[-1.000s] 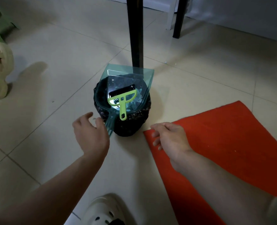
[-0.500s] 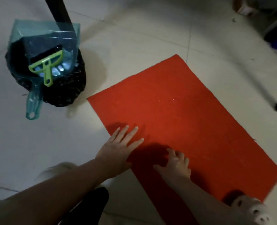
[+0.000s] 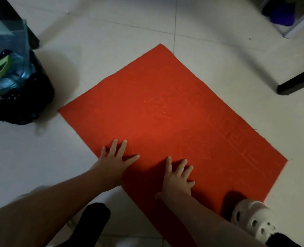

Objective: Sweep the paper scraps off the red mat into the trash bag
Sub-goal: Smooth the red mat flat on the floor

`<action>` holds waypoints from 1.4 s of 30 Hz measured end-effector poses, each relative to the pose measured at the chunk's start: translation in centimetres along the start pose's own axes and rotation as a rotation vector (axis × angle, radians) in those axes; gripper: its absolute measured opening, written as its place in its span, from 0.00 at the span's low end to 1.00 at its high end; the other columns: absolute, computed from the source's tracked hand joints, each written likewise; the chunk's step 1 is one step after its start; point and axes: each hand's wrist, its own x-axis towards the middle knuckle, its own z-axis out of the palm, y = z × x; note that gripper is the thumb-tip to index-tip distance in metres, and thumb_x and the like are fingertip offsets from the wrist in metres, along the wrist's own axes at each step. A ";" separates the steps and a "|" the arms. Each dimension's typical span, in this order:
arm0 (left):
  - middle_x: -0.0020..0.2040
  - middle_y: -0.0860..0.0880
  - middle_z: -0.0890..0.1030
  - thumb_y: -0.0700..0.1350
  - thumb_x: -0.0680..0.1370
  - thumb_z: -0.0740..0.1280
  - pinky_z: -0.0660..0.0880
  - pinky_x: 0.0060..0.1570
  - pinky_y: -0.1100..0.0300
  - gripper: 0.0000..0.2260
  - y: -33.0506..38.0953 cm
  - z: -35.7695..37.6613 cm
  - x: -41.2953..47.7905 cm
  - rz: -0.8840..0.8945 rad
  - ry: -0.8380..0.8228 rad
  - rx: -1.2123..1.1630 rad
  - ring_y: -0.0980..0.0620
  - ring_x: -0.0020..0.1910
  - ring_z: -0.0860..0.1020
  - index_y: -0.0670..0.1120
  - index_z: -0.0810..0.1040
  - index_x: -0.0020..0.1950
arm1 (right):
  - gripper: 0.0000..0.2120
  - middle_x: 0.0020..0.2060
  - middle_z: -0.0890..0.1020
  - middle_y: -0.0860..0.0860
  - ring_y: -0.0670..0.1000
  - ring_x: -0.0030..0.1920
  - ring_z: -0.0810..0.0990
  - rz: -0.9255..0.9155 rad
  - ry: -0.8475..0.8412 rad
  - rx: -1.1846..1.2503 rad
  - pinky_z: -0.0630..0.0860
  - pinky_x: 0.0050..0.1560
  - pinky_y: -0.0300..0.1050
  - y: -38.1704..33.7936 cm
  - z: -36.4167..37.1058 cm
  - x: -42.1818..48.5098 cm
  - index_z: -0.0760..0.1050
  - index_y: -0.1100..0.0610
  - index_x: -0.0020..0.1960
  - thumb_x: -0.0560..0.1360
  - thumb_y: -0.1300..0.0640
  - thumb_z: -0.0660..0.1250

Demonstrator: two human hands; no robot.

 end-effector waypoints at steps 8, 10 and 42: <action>0.76 0.37 0.32 0.59 0.77 0.63 0.48 0.70 0.31 0.40 0.1 0.7 0.2 -0.022 0.035 -0.005 0.31 0.73 0.35 0.61 0.35 0.76 | 0.64 0.73 0.29 0.67 0.71 0.74 0.34 -0.037 -0.024 -0.014 0.56 0.73 0.68 0.4 -0.2 0.9 0.25 0.50 0.75 0.67 0.44 0.77; 0.76 0.37 0.33 0.60 0.76 0.63 0.50 0.70 0.31 0.40 0.2 0.8 0.2 -0.035 0.051 0.003 0.30 0.74 0.36 0.61 0.35 0.76 | 0.64 0.73 0.30 0.67 0.71 0.74 0.33 -0.061 -0.024 -0.039 0.56 0.73 0.68 0.5 -0.7 1.3 0.25 0.50 0.75 0.67 0.44 0.77; 0.74 0.36 0.61 0.58 0.73 0.67 0.65 0.62 0.34 0.37 3.1 0.3 0.3 -0.100 0.165 0.118 0.34 0.69 0.63 0.59 0.52 0.78 | 0.63 0.73 0.26 0.61 0.68 0.73 0.29 -0.399 0.031 -0.350 0.50 0.73 0.71 5.6 -8.0 7.1 0.31 0.44 0.77 0.65 0.53 0.80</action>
